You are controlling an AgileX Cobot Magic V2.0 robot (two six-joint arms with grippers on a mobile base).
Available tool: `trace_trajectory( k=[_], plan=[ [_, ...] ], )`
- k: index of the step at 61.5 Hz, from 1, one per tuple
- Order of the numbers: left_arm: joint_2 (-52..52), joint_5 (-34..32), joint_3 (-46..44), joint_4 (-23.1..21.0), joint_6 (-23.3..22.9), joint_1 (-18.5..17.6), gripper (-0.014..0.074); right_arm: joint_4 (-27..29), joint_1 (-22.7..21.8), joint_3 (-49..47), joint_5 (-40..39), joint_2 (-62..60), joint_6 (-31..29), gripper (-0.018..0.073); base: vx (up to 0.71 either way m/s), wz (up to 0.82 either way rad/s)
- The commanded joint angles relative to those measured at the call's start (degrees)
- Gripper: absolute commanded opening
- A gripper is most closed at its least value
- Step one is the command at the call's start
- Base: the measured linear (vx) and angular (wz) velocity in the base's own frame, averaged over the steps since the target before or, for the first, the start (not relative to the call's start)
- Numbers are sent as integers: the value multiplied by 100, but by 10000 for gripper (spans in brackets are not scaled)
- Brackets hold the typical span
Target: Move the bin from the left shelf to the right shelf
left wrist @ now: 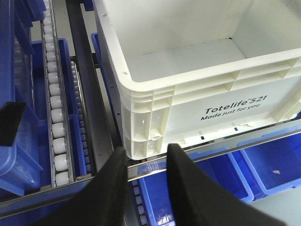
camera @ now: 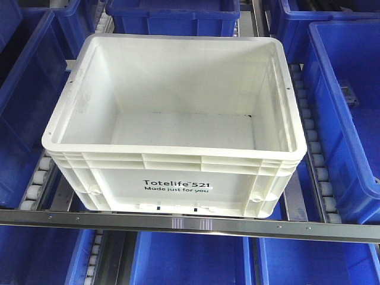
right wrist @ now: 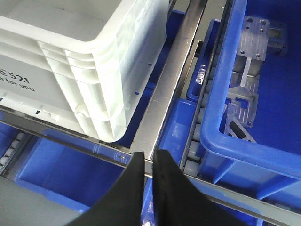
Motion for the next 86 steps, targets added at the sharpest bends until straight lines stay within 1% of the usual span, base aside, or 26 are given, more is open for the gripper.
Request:
trace_trajectory(
  k=[1, 15, 49, 51, 53, 56, 60, 62, 68, 74, 79, 83, 86],
  plan=[
    [58, -413, -131, -42, -22, -3, 118, -54, -34, -154, -364, 29, -47, -12, 0, 0],
    [58, -396, -131, -42, -22, -3, 49, -77, -34, -154, -364, 29, -47, -9, 0, 0],
    [58, -355, -131, -42, -22, -3, 46, -77, -34, -154, -364, 29, -47, -8, 0, 0],
    [8, -387, -109, 15, 10, -3, 46, -77, -34, -154, -364, 29, -47, -8, 0, 0],
    [-96, -536, -41, 244, 35, 4, 46, -77, -34, -154, -364, 29, -47, -8, 0, 0],
    [-271, -797, 164, 455, 30, 67, 46, -77, -34, -154, -364, 29, -47, -8, 0, 0],
    [-565, -1285, 565, 600, 30, 277, 46, -78, -34, -154, -359, 29, -47, -9, 0, 0],
    [-728, -1628, 871, 612, 30, 430, 46, -78, -34, -154, -359, 29, -47, -9, 0, 0],
    [-1329, -2557, 1711, 581, 24, 900, 42, -84, -34, -154, -359, 29, -47, -9, 0, 0],
    [-1897, -3343, 2519, 500, 19, 1260, 17, -84, -34, -154, -359, 29, -47, -9, 0, 0],
    [-2233, -3808, 3034, 428, 19, 1436, -8, -84, -34, -154, -359, 29, -47, -9, 0, 0],
    [-2369, -4111, 3343, 330, -27, 1541, -8, -84, -34, -154, -359, 29, -47, -9, 0, 0],
    [-2436, -4290, 3555, 177, -44, 1613, -8, -84, -34, -154, -359, 29, -47, -9, 0, 0]
  ],
)
